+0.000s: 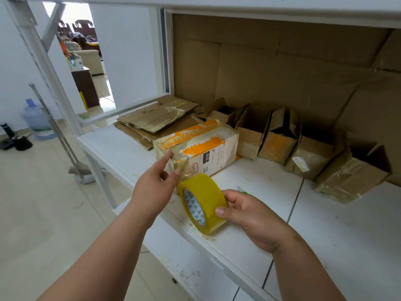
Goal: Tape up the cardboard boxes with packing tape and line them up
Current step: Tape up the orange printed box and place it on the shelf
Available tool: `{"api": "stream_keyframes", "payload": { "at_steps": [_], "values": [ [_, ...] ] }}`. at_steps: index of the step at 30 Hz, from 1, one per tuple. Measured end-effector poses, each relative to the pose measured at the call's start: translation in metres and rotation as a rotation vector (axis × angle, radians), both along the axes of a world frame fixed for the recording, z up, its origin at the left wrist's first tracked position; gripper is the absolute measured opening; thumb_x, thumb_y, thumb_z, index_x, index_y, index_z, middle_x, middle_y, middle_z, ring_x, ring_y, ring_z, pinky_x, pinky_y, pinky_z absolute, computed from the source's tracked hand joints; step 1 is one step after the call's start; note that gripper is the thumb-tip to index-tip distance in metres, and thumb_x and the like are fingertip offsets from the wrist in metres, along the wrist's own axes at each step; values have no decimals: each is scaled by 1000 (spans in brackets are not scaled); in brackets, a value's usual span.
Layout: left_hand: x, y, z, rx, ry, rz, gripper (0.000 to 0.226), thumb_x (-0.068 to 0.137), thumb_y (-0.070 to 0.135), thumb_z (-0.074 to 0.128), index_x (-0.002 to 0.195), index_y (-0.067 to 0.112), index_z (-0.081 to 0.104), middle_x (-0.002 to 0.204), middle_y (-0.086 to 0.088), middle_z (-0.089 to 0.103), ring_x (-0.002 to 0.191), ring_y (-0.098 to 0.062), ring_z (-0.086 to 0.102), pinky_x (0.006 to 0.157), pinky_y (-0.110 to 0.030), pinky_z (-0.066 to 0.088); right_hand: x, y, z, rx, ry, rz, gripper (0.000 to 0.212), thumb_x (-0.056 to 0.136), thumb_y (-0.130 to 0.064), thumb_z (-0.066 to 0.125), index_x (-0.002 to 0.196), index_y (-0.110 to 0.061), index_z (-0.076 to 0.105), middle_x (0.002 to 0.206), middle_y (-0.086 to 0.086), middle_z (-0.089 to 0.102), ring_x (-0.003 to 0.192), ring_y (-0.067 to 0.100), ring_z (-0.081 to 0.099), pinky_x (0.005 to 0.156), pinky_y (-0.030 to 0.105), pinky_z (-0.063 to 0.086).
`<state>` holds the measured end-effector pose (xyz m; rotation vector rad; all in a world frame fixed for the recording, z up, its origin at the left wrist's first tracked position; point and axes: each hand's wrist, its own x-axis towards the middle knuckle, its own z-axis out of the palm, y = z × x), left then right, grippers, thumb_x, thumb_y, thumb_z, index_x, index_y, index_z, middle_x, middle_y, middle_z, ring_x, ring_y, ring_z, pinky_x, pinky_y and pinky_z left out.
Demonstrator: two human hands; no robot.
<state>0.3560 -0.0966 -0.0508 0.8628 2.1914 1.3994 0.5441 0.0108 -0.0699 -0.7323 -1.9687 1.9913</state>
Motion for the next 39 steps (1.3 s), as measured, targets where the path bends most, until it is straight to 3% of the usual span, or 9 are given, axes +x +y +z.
{"api": "stream_keyframes", "payload": {
  "at_steps": [5,9,12,16,21,27,30,34,39],
  "values": [
    [15,-4,-2,4,-193,-16,69,92,52,59,147,61,19,111,-1,62,100,-12,58,84,-33,47,9,6,7,53,-66,47,39,78,-24,63,116,-20,70,112,-6,74,108,9,67,92,21,48],
    [21,-3,-2,99,-352,-8,73,92,45,62,148,59,17,121,2,63,112,-16,59,106,-48,44,14,23,5,198,-160,-200,20,92,-17,64,105,-27,75,108,-10,73,107,7,65,92,24,46],
    [25,-2,-5,164,-412,47,75,93,38,64,151,51,19,115,5,67,112,-16,61,108,-50,42,17,41,-11,600,-533,-399,28,95,-29,60,123,-27,63,124,-3,59,110,14,58,91,29,47],
    [30,-1,-11,210,-483,185,60,87,36,71,137,23,40,109,0,68,110,-22,62,100,-45,49,22,46,-32,923,-911,-306,37,94,-46,55,126,-28,57,122,0,51,110,22,53,91,35,46],
    [39,-3,-10,194,-490,149,58,68,56,74,107,14,63,107,0,70,104,-15,64,93,-39,51,14,51,-23,939,-837,-291,20,102,-25,42,115,-23,58,104,-1,52,90,20,56,80,35,48],
    [39,-1,-13,231,-585,147,75,54,55,78,118,17,61,115,1,69,109,-14,62,92,-36,47,-9,44,26,611,-372,-332,19,106,-24,36,118,-30,48,89,1,59,75,19,55,66,34,46],
    [41,0,-17,239,-636,111,67,59,50,77,115,16,64,110,1,72,108,-16,63,96,-36,46,-18,37,49,484,-264,-199,27,101,-22,48,120,-38,40,94,-12,53,78,7,54,61,25,41],
    [39,-1,-20,232,-643,101,61,64,52,84,110,16,66,105,5,74,109,-14,62,100,-37,44,-33,37,59,600,-238,-11,16,97,-27,59,108,-36,52,86,-15,48,79,8,50,62,26,38],
    [44,-2,-16,237,-593,100,55,66,56,70,106,19,65,98,9,74,93,-2,65,76,-23,43,-54,39,66,757,-331,57,16,94,-31,64,108,-36,69,94,-13,61,87,8,59,74,29,50]
  ]
}}
